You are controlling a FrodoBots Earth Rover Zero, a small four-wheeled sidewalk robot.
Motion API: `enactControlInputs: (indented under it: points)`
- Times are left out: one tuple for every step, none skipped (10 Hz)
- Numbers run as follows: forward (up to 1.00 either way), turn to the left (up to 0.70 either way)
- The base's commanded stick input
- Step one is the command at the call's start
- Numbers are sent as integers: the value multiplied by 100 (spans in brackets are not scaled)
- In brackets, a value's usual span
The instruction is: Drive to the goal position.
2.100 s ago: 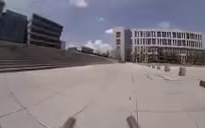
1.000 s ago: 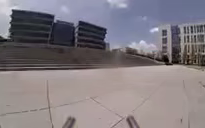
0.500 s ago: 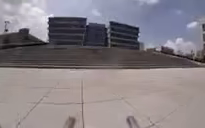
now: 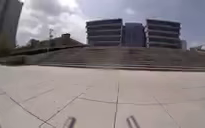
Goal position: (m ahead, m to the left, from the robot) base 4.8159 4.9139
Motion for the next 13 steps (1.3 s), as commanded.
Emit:
enactControlInputs:
  points:
    - [0,45]
    - [0,45]
    - [0,45]
    - [0,45]
    - [0,45]
    - [0,45]
    - [0,45]
    - [0,45]
    - [0,45]
    - [0,45]
    - [0,45]
    - [0,45]
    - [100,27]
